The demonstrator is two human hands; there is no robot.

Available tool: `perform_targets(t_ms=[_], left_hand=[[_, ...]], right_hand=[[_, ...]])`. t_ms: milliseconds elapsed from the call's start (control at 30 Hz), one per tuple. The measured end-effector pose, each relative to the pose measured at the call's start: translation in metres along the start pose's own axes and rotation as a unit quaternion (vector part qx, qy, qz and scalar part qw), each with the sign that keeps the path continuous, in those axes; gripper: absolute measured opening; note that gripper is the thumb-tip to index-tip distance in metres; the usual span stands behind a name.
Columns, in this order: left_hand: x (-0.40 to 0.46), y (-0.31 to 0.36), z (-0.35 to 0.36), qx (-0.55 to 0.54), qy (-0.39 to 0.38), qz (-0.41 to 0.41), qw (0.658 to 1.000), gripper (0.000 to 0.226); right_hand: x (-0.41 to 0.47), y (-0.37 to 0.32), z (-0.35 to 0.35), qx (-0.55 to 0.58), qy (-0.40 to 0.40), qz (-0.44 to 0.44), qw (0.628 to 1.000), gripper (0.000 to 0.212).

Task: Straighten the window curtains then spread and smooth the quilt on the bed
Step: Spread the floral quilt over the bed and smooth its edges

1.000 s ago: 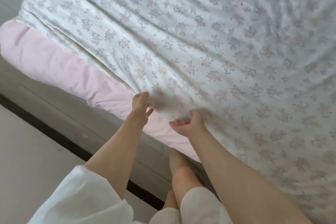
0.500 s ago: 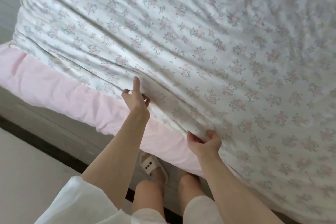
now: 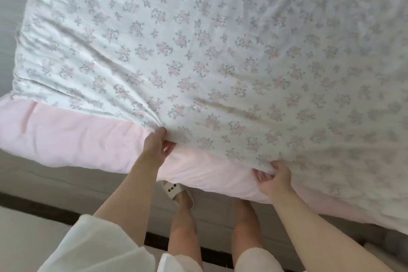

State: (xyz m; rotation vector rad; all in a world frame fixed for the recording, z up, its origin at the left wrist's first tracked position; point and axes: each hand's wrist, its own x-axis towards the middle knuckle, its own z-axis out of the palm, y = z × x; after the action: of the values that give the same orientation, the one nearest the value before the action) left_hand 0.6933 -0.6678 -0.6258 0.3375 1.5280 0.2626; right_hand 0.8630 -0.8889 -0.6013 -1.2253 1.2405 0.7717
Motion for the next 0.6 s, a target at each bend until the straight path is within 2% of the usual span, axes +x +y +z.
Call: perform_targets(t_ms=[100,200,267,367,433,500,600], left_hand=[[0.001,0.011,0.006,0.072,0.015,0.01,0.997,0.012],[-0.003,0.029,-0.014,0.058,0.024,0.033,0.998,0.013],[-0.002,0.055,-0.041,0.019,0.047,0.054,0.997,0.014],[0.007,0.088,-0.075,-0.01,0.092,0.076,0.993,0.013],[0.011,0.109,-0.093,-0.015,0.11,0.087,0.99,0.014],[0.015,0.129,-0.109,-0.006,0.116,0.098,0.988,0.018],[0.021,0.157,-0.126,0.024,0.108,0.114,0.987,0.034]], right_hand=[[-0.003,0.014,0.021,-0.068,0.041,0.014,0.997,0.016],[-0.022,0.041,0.048,-0.111,0.039,0.043,0.992,0.019],[-0.042,0.071,0.073,-0.142,-0.001,0.068,0.988,0.018],[-0.074,0.113,0.112,-0.183,-0.125,0.113,0.969,0.017],[-0.089,0.135,0.14,-0.213,-0.179,0.112,0.954,0.02],[-0.099,0.157,0.165,-0.225,-0.212,0.107,0.945,0.015],[-0.106,0.185,0.194,-0.248,-0.222,0.103,0.937,0.011]])
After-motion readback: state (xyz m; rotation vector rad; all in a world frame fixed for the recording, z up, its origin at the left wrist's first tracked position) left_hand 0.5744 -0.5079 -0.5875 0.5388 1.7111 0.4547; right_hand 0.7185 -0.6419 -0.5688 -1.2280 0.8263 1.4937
